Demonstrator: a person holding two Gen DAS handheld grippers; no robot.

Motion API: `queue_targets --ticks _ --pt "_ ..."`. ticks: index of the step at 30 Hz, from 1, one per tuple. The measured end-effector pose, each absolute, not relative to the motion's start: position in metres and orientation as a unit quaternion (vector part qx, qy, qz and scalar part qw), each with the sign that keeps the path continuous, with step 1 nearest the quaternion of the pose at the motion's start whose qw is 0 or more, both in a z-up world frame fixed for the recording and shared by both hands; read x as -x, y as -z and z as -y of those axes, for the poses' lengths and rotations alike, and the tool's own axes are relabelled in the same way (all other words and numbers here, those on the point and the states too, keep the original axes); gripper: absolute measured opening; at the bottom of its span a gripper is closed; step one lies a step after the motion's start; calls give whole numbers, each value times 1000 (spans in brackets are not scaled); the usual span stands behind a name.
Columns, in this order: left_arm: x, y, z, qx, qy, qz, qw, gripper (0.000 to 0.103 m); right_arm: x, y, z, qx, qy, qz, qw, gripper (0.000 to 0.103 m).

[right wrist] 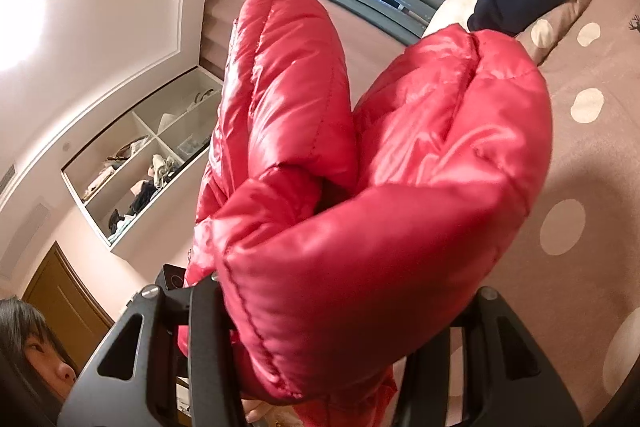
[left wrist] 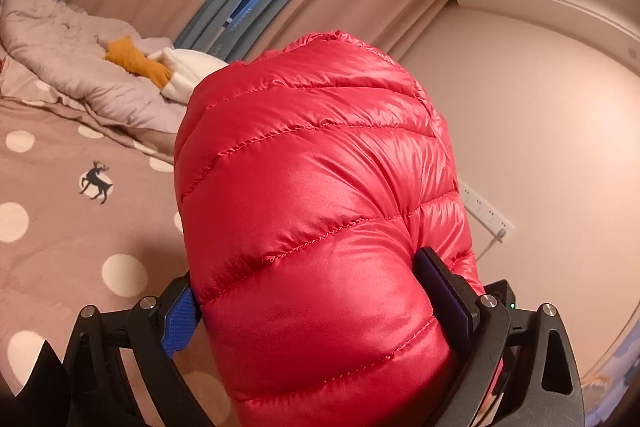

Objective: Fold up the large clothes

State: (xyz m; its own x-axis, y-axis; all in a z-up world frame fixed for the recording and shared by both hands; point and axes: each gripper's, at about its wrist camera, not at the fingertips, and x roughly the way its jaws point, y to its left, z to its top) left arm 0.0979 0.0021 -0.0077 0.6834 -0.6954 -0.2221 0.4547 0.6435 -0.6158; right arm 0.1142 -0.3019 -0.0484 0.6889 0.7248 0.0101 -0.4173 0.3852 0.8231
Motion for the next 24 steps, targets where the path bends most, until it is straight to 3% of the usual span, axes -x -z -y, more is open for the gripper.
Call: queue_targets --ticks 18,24 --pt "-111 -9 -44 250 297 -186 903 96 -134 34 249 -395 -390 -174 813 48" --pt "-187 55 -48 241 256 -232 907 98 -182 58 239 -341 -329 -194 859 52"
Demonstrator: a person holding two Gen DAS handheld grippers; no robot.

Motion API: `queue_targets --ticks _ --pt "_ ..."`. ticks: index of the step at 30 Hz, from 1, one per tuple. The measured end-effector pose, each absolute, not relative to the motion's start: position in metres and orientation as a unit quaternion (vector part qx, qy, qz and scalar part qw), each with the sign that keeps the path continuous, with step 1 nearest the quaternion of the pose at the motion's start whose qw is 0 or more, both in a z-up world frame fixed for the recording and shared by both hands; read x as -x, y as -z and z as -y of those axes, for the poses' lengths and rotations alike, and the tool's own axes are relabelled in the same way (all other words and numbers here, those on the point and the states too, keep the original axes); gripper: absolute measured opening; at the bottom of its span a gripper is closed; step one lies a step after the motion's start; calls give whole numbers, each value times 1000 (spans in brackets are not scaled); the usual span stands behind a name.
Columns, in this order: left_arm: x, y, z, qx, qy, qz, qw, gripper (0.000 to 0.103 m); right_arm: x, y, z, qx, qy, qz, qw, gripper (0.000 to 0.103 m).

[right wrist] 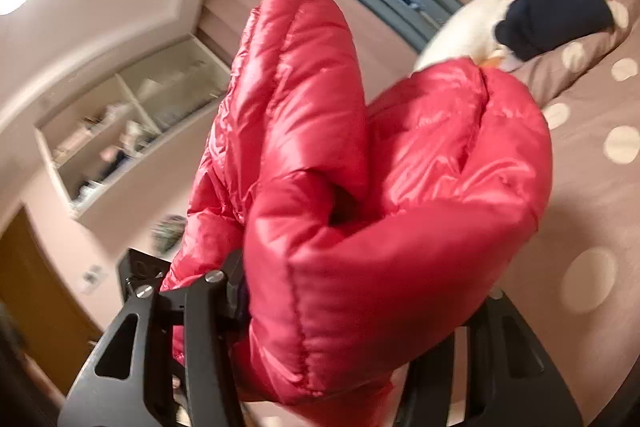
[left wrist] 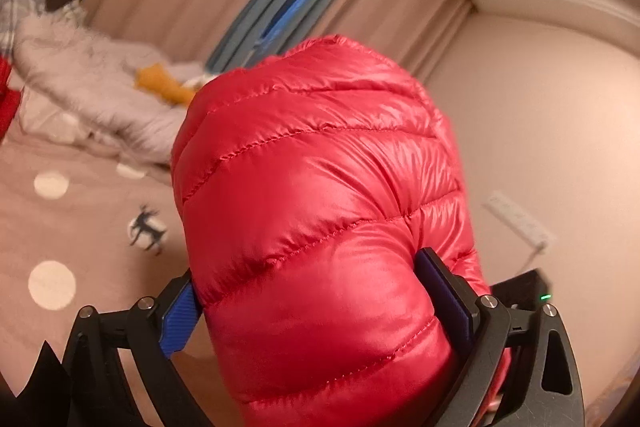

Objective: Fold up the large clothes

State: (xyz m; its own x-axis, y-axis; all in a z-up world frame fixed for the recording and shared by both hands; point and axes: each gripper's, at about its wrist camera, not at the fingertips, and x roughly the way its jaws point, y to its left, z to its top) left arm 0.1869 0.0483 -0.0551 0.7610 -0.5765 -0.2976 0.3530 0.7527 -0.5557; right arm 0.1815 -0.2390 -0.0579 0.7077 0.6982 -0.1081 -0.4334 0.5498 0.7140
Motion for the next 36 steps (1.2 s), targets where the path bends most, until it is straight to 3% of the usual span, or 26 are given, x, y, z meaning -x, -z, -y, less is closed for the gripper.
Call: queue_targets --ticks 4,6,8,10,12,15,24,29,36 --pt "-257 155 -47 241 164 -388 875 98 -245 130 234 -309 -219 -305 874 53" --pt "-267 194 -56 282 177 -416 846 103 -271 178 230 -308 -178 -383 853 54" --pt "-269 200 -60 306 194 -430 827 103 -271 207 241 -356 -187 -372 837 62" --pt "-262 187 -57 267 177 -423 848 103 -266 210 247 -363 -175 -359 842 68" --pt "-253 177 -51 221 156 -404 874 103 -267 203 246 -334 -158 -369 853 81" --pt "-241 163 -41 178 121 -398 892 103 -265 185 246 -280 -119 -383 872 92" --pt "-157 91 -29 117 28 -312 942 103 -222 129 255 -193 -39 -391 899 95" --pt "-123 46 -32 79 -33 -260 962 103 -171 72 260 -134 -33 -330 934 103" --pt "-90 11 -33 47 -82 -184 978 103 -112 17 270 -77 -13 -263 962 103"
